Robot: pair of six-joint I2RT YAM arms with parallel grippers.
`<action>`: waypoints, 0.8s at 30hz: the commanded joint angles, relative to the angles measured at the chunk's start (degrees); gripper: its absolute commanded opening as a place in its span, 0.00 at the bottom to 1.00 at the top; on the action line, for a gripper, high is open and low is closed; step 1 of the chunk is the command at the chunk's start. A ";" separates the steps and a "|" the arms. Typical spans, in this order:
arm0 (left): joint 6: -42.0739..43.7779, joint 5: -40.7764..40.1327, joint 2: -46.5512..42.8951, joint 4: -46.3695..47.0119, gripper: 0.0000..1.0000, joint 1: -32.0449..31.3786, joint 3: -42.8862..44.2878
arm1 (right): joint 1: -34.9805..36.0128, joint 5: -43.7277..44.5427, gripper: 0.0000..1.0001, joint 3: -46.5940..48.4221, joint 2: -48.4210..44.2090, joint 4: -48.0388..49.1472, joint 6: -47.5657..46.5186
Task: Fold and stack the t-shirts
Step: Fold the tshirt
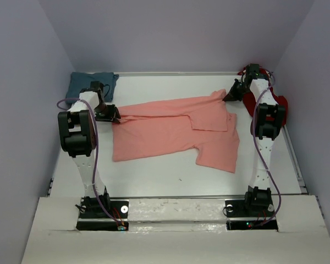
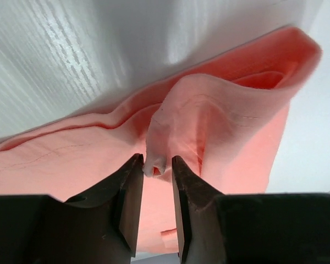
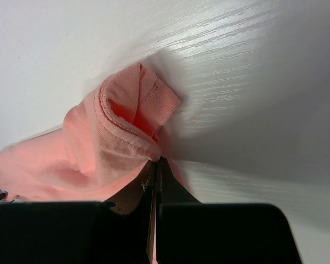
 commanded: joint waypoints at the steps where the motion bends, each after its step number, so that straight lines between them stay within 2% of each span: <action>1: 1.10 -0.45 -0.38 -2.06 0.38 0.01 2.22 | -0.44 -1.36 0.00 2.07 -0.59 2.07 -0.56; 10: 1.36 0.08 -0.12 -1.36 0.37 0.01 1.51 | -0.44 -1.27 0.00 2.07 -0.85 2.15 -0.56; 11: 1.45 -0.09 -0.29 -1.53 0.34 0.18 1.43 | -0.44 -1.18 0.00 2.07 -0.76 2.07 -0.56; 13: 1.63 -0.27 -0.55 -1.71 0.26 0.36 1.16 | -0.44 -1.09 0.00 2.16 -0.85 2.07 -0.56; 14: 1.89 -0.18 -0.99 -1.45 0.00 0.45 0.64 | -0.44 -1.01 0.00 2.16 -0.76 2.15 -0.65; 24: 2.77 -0.53 -2.84 -2.41 0.00 1.24 -0.68 | -0.44 -0.48 0.00 4.09 0.82 2.24 0.05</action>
